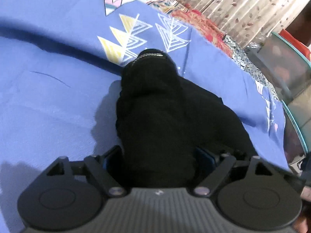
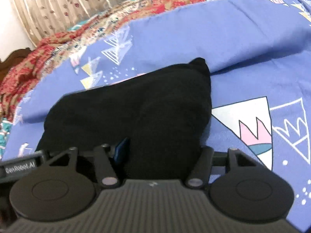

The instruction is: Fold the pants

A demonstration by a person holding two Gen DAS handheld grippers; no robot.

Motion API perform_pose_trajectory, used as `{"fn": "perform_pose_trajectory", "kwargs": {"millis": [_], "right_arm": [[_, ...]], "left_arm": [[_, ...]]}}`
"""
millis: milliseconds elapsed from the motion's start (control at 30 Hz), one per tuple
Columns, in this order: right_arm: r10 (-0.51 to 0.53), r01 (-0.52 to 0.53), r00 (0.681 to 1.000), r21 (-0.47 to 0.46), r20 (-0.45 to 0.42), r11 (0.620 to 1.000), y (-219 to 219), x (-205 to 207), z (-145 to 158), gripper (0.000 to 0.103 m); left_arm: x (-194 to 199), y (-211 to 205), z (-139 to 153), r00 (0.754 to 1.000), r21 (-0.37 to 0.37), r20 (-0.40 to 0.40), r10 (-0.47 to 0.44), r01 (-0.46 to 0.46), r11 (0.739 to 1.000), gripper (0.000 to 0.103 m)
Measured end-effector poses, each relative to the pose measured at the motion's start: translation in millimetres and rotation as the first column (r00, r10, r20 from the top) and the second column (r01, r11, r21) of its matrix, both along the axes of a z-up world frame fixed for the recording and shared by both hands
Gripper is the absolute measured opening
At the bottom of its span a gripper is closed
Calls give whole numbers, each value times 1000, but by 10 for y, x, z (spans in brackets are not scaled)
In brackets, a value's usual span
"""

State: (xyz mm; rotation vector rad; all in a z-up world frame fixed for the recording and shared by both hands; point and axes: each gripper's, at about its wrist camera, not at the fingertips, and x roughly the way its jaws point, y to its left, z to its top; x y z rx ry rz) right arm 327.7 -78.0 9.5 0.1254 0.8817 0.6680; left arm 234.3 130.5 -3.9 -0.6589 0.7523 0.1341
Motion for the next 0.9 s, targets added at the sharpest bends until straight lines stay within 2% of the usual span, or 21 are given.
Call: {"fn": "perform_pose_trajectory", "kwargs": {"millis": [100,233,300,467,600,700,767,900], "right_arm": [[-1,1,999,-5,41,1000,-187,-105,176,63],[-46,44,995,18,85,999,-611,-493,375,63],[-50,47,996,37,79,998,-896,-794,435,63],[-45,44,997,22,63,999,-1119,-1483,492,65],[-26,29,993,-24,111,999,-1199,-2017,596,70],[-34,36,991,-11,126,999,-1258,-2300,669,76],[-49,51,987,-9,153,999,-1272,-2465,693,84],[-23,27,991,-22,135,999,-1189,-2613,652,85]], "left_arm": [[-248,-24,208,999,55,36,5,-7,998,84],[-847,-97,478,995,95,99,11,-21,995,90],[-1177,-215,558,996,143,93,9,-22,989,91],[-1862,-576,665,999,242,46,12,-23,970,95],[-2313,-742,740,999,241,22,44,-48,969,99],[-2582,-850,845,995,261,31,97,-101,960,103],[-2761,-931,930,988,289,51,143,-152,945,103],[-2964,-1109,1089,983,360,63,171,-183,915,103]]}}
